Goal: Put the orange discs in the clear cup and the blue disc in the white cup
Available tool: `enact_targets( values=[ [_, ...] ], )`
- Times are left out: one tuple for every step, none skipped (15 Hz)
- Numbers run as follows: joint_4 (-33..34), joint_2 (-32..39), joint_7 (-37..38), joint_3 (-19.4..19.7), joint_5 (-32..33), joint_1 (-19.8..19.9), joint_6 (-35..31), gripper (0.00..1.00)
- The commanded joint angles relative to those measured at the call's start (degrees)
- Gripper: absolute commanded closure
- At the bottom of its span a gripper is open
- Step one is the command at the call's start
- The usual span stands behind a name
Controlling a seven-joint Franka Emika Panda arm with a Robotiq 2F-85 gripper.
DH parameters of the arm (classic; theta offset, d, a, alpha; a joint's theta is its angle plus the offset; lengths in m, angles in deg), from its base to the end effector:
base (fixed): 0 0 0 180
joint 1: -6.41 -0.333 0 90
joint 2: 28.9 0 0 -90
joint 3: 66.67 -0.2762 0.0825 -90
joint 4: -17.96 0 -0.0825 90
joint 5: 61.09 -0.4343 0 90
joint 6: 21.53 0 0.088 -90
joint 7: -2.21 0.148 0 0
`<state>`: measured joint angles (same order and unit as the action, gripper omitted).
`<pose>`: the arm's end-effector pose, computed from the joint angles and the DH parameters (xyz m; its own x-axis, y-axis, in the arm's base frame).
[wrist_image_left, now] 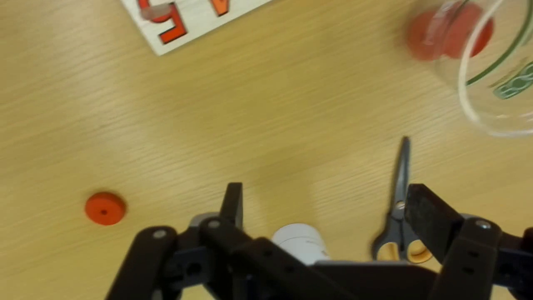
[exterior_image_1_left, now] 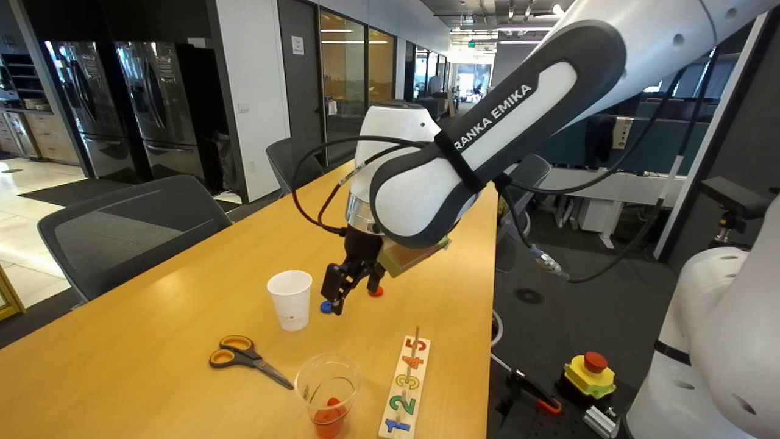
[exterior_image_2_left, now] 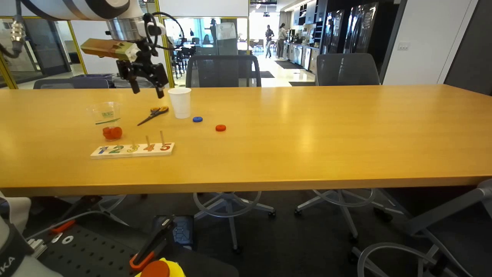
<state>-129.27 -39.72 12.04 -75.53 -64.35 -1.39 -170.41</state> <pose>0.4860 0.1411 0.2355 0.9755 0.0675 0.2093 0.0789 -0.9958 -0.0466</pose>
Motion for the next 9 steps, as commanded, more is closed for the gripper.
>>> enact_targets(
  values=[
    [4.3, 6.2, 2.8, 1.4, 7.9, 5.0, -3.1, 0.0],
    [5.7, 8.3, 2.7, 2.2, 9.4, 6.0, -3.2, 0.0],
    [6.8, 10.0, 2.4, 3.1, 10.0, 6.6, -3.2, 0.0],
    [8.2, 12.0, 2.0, 4.1, 10.4, 7.0, -3.1, 0.0],
    [10.0, 14.1, 1.8, 4.9, 10.6, 7.3, -2.6, 0.0],
    [11.5, 16.0, 1.7, 5.7, 10.5, 7.4, -2.3, 0.0],
    [13.5, 18.1, 1.1, 6.4, 9.7, 7.4, -1.4, 0.0],
    [15.4, 20.1, 0.5, 7.0, 8.9, 7.4, -0.9, 0.0],
    [17.1, 22.0, 0.1, 7.4, 8.3, 7.3, -0.3, 0.0]
  ],
)
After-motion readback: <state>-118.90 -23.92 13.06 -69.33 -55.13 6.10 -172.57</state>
